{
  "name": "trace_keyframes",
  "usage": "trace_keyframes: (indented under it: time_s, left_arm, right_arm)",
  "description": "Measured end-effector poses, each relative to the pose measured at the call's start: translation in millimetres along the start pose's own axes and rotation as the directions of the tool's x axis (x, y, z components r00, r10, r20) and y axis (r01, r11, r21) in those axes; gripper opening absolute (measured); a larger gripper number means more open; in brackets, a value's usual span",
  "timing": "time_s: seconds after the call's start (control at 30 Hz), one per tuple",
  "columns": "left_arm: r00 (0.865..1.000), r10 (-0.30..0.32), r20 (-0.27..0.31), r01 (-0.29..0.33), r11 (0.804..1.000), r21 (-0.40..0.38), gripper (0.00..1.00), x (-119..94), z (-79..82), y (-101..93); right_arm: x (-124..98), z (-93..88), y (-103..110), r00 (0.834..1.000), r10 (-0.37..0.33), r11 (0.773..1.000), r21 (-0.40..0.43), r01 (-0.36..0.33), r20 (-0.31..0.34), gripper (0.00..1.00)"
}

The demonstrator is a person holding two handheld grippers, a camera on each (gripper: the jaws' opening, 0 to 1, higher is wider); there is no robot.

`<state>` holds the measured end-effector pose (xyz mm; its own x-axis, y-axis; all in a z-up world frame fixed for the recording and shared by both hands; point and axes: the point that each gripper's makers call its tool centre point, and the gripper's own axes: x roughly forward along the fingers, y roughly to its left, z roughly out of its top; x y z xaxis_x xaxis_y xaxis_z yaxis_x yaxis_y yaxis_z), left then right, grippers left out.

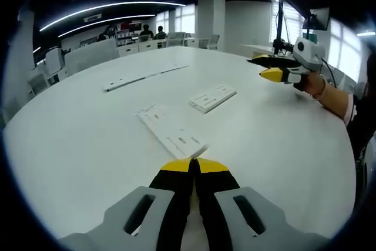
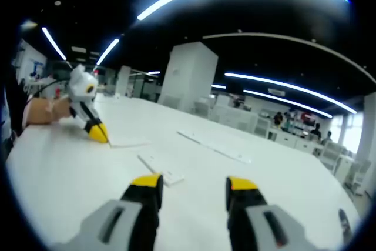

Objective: Locate the socket holder cover, grip the socket holder cover, clip it into the socket holder slot.

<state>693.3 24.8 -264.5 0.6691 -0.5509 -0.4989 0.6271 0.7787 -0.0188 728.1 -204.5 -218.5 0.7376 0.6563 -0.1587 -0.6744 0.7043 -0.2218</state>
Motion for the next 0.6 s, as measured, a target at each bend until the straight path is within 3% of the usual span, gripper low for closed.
trace_keyframes:
  time_s: [0.6]
  left_arm:
    - [1.000,0.004,0.001,-0.004,1.000,0.002,0.03,-0.7,-8.7,-7.8]
  right_arm:
    - [0.2,-0.6,1.1,1.000,0.001,1.000,-0.001,-0.001,-0.001,0.44]
